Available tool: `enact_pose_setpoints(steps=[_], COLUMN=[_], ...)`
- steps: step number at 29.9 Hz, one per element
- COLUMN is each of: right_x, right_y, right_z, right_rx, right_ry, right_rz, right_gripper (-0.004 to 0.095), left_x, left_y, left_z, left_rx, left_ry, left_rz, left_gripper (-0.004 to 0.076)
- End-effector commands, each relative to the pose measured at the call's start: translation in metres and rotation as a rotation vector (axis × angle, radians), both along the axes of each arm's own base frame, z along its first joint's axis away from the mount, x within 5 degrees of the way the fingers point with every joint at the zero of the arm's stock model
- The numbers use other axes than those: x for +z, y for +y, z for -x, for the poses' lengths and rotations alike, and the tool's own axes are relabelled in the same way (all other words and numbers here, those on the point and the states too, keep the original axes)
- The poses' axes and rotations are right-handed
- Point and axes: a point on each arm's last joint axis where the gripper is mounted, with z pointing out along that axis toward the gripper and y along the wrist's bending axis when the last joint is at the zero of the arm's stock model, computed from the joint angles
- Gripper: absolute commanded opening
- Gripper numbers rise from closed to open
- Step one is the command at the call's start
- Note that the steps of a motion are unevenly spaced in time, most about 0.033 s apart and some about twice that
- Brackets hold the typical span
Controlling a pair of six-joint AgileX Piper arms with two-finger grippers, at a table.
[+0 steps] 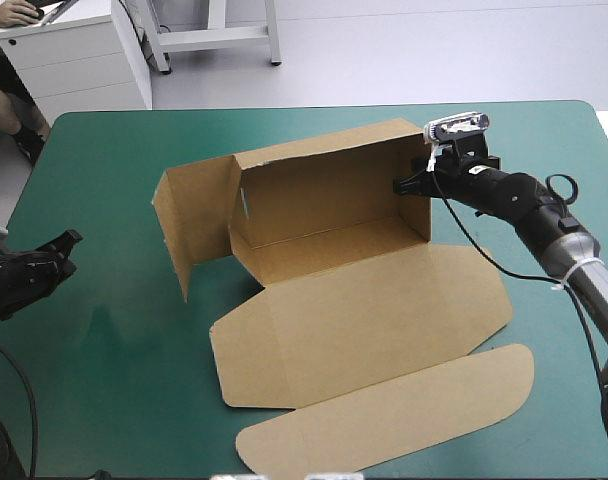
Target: Fold the box
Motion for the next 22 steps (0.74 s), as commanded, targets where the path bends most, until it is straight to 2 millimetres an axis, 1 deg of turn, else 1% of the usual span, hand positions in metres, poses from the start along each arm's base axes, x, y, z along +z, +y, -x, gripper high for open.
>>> enact_pose_setpoints(steps=[1, 5, 8, 10, 12, 14, 18, 22], right_x=[0.043, 0.059, 0.074, 0.085, 0.091, 0.091, 0.082, 0.070], right_y=[-0.006, -0.014, -0.016, -0.016, -0.016, -0.015, -0.015, -0.011], right_z=[0.010, 0.016, 0.022, 0.027, 0.032, 0.036, 0.041, 0.038], right_rx=[-0.073, -0.155, -0.151, -0.148, -0.150, -0.142, -0.152, -0.138], right_ry=[0.034, 0.164, 0.217, 0.244, 0.289, 0.340, 0.458, 0.556], right_rz=[-0.078, -0.026, 0.017, 0.020, -0.006, -0.013, -0.003, -0.003], right_gripper=[0.0000, 0.0000, 0.0000, 0.0000, 0.0000, 0.0000, 0.0000, 0.0000], left_x=[0.018, 0.018, 0.017, 0.017, 0.017, 0.016, 0.017, 0.011], left_y=[0.000, 0.002, 0.003, 0.003, 0.002, 0.001, -0.001, -0.003], left_z=[0.000, 0.000, 0.001, 0.001, 0.001, 0.001, 0.000, 0.001], left_rx=[0.035, 0.024, 0.016, 0.015, 0.008, 0.001, 0.018, 0.060], left_ry=[-0.084, -0.079, -0.069, -0.069, -0.063, -0.059, -0.077, -0.089], left_rz=[-0.010, -0.056, -0.077, -0.074, -0.065, -0.056, -0.015, 0.039], left_gripper=[0.0013, 0.0013, 0.0013, 0.0013, 0.0013, 0.0013, 0.0013, 0.0013])
